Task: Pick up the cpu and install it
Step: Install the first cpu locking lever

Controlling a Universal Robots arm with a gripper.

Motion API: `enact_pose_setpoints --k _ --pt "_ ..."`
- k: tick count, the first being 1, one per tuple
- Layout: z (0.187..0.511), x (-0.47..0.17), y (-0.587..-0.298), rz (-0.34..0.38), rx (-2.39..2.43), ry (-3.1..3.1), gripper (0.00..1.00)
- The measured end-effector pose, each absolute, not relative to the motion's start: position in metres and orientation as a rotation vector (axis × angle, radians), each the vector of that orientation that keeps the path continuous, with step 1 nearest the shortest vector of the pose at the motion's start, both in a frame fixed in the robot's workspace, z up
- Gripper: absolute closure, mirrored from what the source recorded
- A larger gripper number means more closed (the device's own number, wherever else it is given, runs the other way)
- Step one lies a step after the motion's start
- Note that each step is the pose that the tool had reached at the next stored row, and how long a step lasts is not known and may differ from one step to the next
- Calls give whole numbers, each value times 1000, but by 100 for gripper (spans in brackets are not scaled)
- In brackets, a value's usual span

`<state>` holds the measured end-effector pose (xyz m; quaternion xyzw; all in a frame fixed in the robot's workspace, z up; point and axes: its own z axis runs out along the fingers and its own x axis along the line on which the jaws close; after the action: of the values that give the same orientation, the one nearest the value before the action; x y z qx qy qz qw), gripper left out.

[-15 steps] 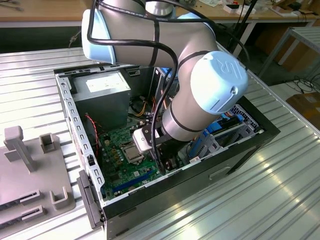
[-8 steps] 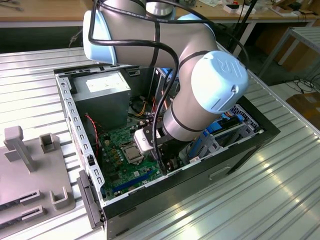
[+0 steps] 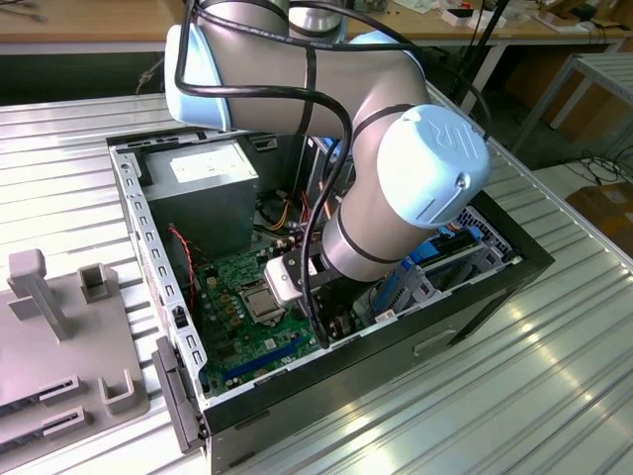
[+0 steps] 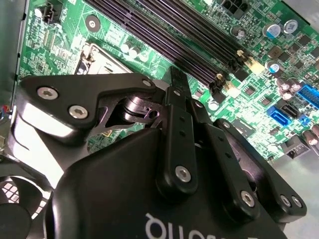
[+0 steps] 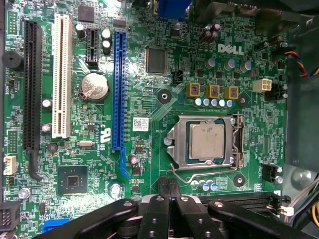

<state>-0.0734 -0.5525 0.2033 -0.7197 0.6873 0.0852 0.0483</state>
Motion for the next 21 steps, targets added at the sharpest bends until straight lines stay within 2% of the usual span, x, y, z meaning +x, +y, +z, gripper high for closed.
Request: enact_pose_setpoints --k 10,21 --pt "206 -73 -552 292 -2177 2077 89" --pt "222 -73 -552 314 -2166 2066 89"
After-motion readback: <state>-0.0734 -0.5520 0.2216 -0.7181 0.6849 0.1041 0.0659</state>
